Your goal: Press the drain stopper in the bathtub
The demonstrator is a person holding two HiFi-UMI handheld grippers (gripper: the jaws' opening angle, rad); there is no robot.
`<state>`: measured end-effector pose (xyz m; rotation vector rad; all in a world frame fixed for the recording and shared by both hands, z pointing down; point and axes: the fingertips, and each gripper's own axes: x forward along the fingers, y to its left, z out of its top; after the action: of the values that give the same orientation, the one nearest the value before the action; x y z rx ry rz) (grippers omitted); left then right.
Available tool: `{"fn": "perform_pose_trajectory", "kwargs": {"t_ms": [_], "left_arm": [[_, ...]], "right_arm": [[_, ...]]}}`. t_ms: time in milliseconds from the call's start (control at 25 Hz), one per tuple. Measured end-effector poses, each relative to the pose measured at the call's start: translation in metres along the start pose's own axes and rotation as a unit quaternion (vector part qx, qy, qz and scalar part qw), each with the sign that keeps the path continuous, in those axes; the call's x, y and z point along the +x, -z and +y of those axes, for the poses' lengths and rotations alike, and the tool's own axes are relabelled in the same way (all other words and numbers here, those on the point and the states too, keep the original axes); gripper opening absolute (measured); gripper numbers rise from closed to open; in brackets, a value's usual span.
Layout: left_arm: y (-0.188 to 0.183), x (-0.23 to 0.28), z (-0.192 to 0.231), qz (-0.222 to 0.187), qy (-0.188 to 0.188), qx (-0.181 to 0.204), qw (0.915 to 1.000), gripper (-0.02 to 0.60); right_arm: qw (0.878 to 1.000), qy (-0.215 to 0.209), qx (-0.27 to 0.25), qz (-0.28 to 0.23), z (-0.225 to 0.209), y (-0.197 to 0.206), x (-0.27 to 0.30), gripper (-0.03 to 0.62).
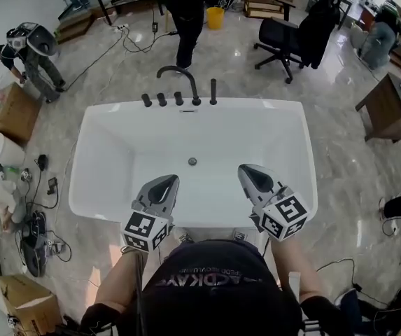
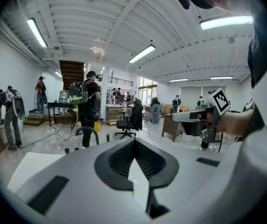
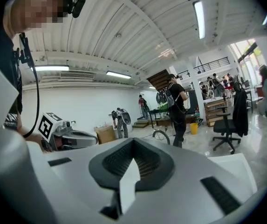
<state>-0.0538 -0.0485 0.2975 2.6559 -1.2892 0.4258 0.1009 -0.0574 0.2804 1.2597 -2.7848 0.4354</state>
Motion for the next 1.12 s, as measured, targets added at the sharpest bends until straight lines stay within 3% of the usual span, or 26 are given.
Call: {"fn": "perform_pose_trajectory", "kwargs": {"t_ms": [240,520,1120], "left_arm": [[0.0,0.01,-0.036,0.013,0.038,0.001,0.9992,0.008],[-0.001,0.014,-0.066,0.018,0.067,-0.044,0.9966,0.008],[0.003,0.013,-0.081,0.021,0.069,-0.034,0.9968,0.008]], "right_arm": [[1.0,-0.014,0.022,-0.01,0.017,-0.002,-0.02,0.011],[0.998,-0.043,0.05,-0.002,0.037,0.009,-0.024,0.011],[0.994,-0.079,0.067,0.023,0.056,0.023,-0.018,0.011]]}}
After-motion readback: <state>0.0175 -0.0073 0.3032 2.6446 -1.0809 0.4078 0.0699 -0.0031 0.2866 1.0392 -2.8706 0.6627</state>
